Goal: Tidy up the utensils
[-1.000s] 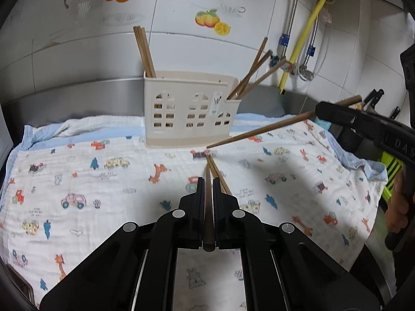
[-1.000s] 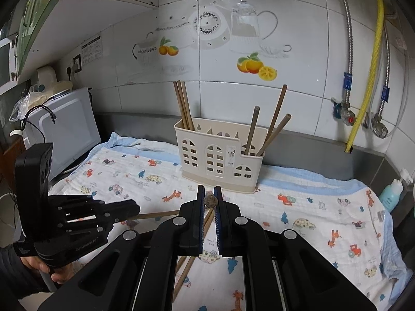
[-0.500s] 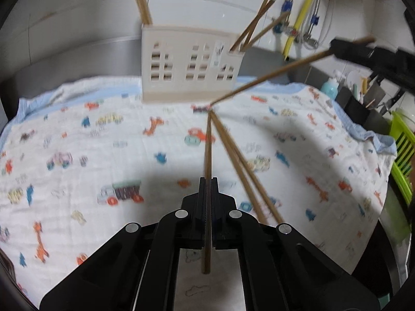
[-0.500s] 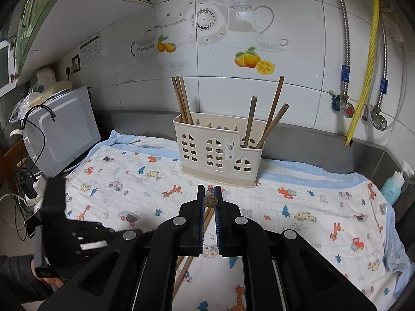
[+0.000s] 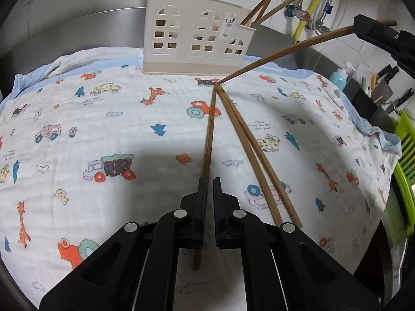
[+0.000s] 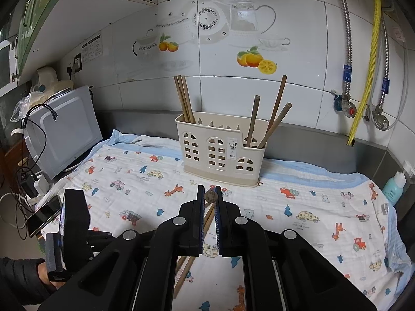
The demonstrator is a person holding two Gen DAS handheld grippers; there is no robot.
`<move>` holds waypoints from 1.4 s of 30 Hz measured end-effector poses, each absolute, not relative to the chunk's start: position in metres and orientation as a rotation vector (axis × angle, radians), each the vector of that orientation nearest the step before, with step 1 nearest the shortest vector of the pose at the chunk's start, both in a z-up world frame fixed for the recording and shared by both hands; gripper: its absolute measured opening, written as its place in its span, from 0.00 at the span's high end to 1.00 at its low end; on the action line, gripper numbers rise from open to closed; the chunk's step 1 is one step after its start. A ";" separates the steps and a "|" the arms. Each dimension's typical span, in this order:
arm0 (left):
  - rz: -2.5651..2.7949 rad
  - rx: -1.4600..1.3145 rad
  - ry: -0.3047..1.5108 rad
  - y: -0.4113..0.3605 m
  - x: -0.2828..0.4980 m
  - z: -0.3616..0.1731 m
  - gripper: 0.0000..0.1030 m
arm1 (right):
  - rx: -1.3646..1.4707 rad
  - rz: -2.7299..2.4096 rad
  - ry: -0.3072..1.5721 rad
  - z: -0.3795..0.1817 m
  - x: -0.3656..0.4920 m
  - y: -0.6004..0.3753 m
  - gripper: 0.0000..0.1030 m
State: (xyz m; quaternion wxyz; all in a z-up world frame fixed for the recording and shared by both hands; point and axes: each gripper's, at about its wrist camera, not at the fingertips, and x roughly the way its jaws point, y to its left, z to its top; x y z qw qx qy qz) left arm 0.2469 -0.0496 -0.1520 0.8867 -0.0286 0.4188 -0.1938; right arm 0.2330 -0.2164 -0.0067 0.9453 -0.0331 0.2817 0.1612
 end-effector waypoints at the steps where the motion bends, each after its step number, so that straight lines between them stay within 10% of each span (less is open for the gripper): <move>1: -0.399 -0.056 0.872 -0.051 0.248 -0.152 0.94 | -0.068 0.328 0.575 -0.007 0.233 -0.216 0.93; 12: -0.367 -0.038 0.875 -0.053 0.254 -0.153 0.93 | -0.071 0.329 0.573 -0.006 0.233 -0.217 0.93; 15: -0.368 -0.067 0.898 -0.048 0.258 -0.157 0.65 | -0.070 0.331 0.573 -0.005 0.233 -0.216 0.93; 24: -0.348 0.024 0.879 -0.057 0.254 -0.157 0.91 | -0.072 0.329 0.573 -0.004 0.233 -0.215 0.93; 42: -0.405 -0.026 0.834 -0.040 0.254 -0.114 0.95 | -0.084 0.342 0.568 0.012 0.238 -0.213 0.93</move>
